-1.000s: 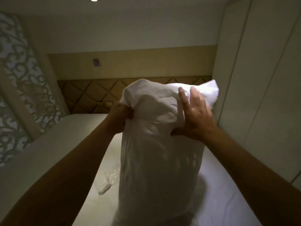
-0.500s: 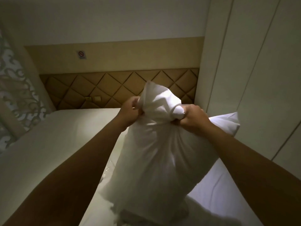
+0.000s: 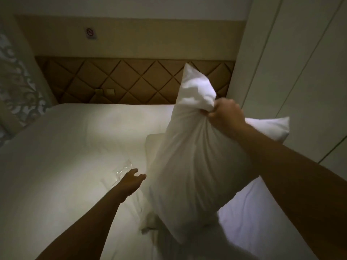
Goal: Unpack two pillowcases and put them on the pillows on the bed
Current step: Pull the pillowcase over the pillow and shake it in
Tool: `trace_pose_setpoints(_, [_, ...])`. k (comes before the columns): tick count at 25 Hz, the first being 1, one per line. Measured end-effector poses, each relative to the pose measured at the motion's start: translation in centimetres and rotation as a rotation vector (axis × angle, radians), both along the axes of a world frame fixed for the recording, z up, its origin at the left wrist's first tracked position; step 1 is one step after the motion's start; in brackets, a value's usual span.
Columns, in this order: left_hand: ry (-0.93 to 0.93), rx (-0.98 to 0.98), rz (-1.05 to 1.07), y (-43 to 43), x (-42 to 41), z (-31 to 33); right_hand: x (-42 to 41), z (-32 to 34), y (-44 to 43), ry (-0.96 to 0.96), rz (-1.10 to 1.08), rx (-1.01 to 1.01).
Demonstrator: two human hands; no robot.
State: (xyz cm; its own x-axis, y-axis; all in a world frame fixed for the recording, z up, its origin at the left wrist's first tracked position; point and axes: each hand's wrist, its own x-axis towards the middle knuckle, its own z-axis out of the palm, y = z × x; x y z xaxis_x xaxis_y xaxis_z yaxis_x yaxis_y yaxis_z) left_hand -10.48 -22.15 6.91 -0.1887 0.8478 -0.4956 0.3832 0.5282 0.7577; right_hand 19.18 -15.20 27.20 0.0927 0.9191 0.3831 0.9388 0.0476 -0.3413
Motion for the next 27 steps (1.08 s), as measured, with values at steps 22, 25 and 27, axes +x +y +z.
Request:
trace_pose_setpoints(22, [0.011,0.519,0.393,3.6,9.8,16.3,20.6,2.7,0.9,0.708,-0.163,-0.196])
trace_pose_setpoints(25, [0.146,0.568,0.364,4.1,12.1,17.5,22.9,-0.7,1.0,0.769,-0.2,-0.288])
trace_pose_setpoints(27, [0.208,0.592,0.362,4.2,13.3,17.9,23.6,-2.2,1.0,0.787,-0.211,-0.313])
